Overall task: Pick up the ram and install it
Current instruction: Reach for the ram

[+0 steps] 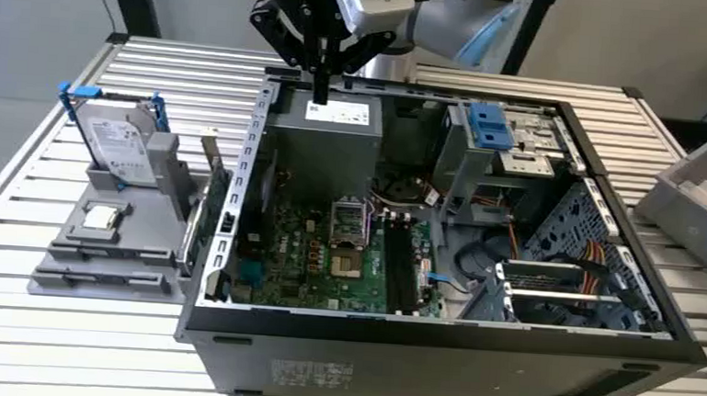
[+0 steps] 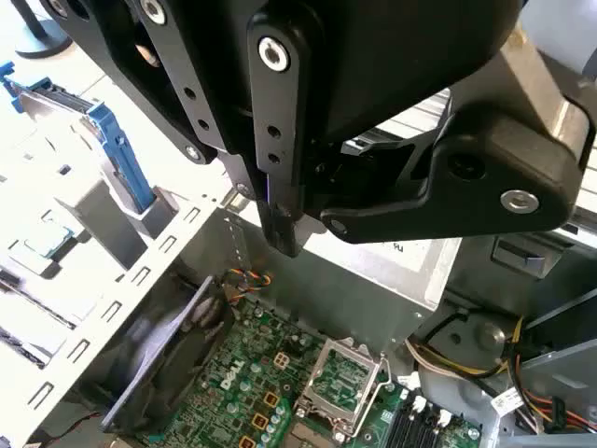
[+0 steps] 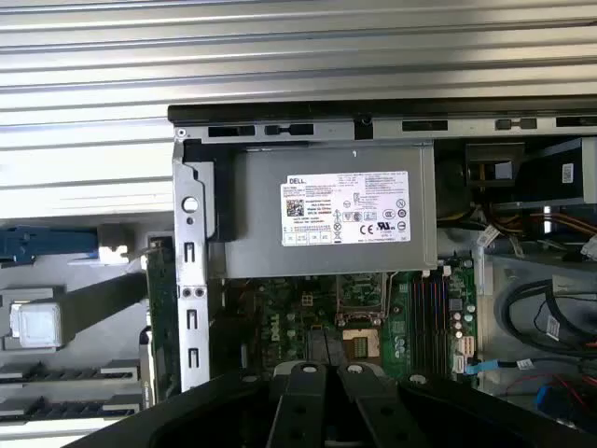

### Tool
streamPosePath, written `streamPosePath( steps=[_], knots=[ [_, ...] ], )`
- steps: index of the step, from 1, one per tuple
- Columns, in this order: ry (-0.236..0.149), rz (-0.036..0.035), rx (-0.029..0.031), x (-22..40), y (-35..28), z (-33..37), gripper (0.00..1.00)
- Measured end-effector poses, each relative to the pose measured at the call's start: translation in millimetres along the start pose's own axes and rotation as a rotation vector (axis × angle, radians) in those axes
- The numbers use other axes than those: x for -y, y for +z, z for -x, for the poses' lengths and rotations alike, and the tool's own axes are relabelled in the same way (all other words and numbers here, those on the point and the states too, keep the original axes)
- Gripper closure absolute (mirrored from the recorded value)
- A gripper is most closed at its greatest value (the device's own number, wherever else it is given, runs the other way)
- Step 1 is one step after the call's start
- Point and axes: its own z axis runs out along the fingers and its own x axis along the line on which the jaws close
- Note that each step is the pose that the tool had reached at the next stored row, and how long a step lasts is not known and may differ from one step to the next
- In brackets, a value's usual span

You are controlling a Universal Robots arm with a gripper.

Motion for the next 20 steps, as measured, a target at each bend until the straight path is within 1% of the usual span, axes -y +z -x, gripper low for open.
streamPosePath(
  steps=[8,13,20],
  knots=[
    [0.0,0.0,0.0,0.0,0.0,-0.1,1.0],
    [0.0,-0.0001,-0.0006,0.1,-0.1,-1.4,1.0],
    [0.0,0.0,-0.0006,0.7,-0.2,-10.0,1.0]
  ],
)
